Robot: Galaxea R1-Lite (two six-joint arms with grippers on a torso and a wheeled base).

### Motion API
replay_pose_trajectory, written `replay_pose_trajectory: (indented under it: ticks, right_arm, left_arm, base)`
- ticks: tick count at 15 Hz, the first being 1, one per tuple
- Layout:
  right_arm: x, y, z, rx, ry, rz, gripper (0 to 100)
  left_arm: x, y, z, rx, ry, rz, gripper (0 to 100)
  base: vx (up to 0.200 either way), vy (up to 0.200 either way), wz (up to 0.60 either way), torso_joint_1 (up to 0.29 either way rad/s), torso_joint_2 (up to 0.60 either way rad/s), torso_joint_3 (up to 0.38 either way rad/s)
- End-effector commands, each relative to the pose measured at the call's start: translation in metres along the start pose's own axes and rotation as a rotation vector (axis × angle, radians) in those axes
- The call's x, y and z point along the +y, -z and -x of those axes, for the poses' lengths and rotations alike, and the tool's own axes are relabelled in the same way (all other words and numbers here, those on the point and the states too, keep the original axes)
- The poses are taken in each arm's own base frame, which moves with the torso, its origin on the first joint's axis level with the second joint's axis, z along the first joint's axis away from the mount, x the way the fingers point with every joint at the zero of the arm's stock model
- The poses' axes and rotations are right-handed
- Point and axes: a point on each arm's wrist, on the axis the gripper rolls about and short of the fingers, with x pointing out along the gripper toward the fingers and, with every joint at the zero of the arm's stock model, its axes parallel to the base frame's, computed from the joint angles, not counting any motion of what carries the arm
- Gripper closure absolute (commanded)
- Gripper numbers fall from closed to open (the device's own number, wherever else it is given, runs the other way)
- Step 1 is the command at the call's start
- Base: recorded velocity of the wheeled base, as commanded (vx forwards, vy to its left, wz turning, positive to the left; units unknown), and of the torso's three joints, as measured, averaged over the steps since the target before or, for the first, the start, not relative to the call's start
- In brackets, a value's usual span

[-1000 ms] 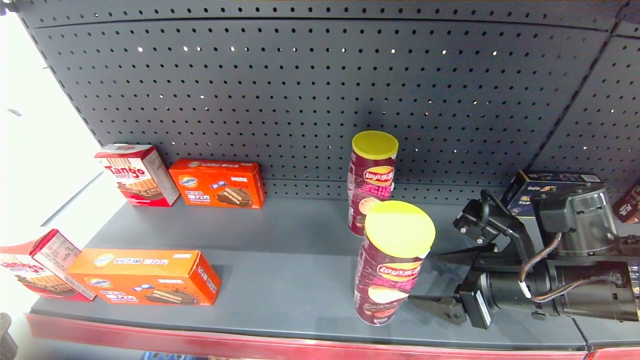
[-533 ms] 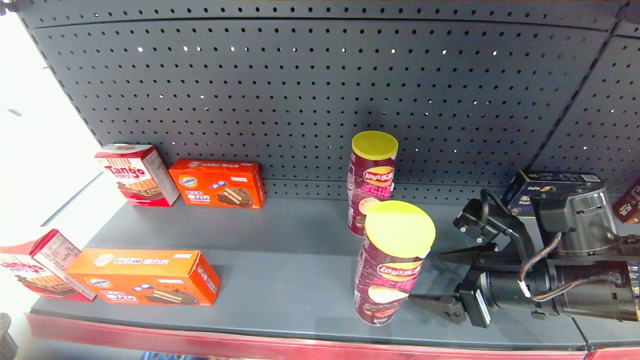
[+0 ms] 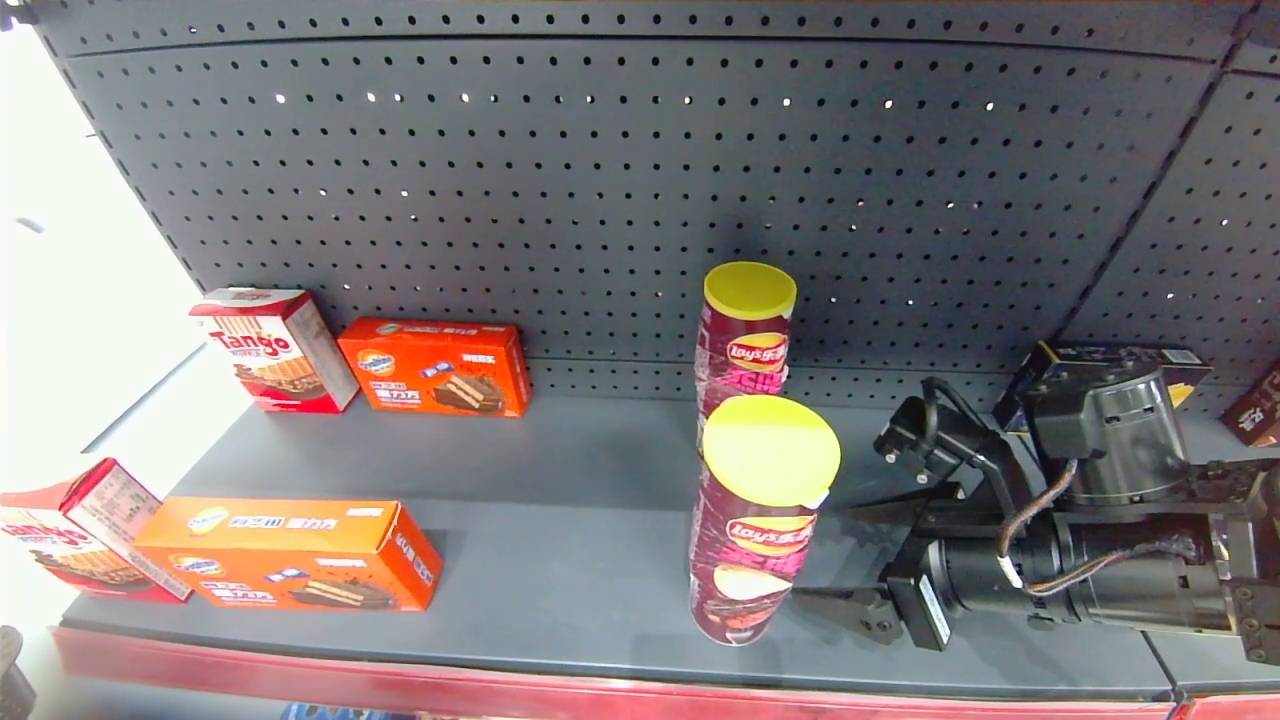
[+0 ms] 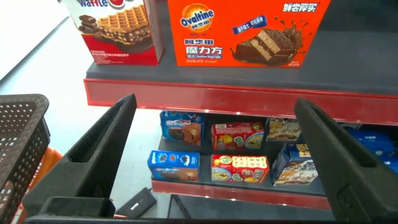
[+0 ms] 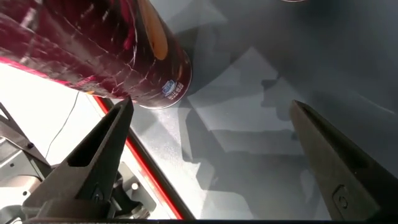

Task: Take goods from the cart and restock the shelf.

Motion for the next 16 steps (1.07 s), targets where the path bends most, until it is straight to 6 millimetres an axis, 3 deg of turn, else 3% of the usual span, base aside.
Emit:
replay_pose_trajectory:
  ticks: [1, 7, 9, 12, 14, 16]
  right_arm:
    - [0.000, 0.001, -0.001, 0.004, -0.002, 0.001, 0]
    - [-0.007, -0.001, 0.015, -0.034, 0.053, -0.019, 0]
    - [-0.025, -0.006, 0.050, -0.122, 0.165, -0.048, 0]
    - [-0.049, 0.005, 0.125, -0.258, 0.448, -0.116, 0]
    - [-0.045, 0.021, 0.167, -0.323, 0.624, -0.139, 0]
    - [-0.011, 0.050, 0.203, -0.408, 0.785, -0.130, 0]
  left_arm:
    - [0.000, 0.000, 0.000, 0.002, -0.001, 0.002, 0]
    - [0.000, 0.000, 0.000, 0.000, -0.001, 0.002, 0]
    - [0.000, 0.000, 0.000, 0.000, -0.001, 0.002, 0]
    - [0.000, 0.000, 0.000, 0.000, 0.001, 0.000, 0]
    - [0.000, 0.000, 0.000, 0.000, 0.001, 0.000, 0]
    - [0.000, 0.000, 0.000, 0.000, 0.002, 0.000, 0]
  base:
    - [0.000, 0.000, 0.00, 0.000, 0.00, 0.000]
    - [0.000, 0.000, 0.00, 0.000, 0.00, 0.000]
    - [0.000, 0.000, 0.00, 0.000, 0.00, 0.000]
    - [0.000, 0.000, 0.00, 0.000, 0.00, 0.000]
    - [0.000, 0.000, 0.00, 0.000, 0.00, 0.000]
    - [0.000, 0.000, 0.00, 0.000, 0.00, 0.000]
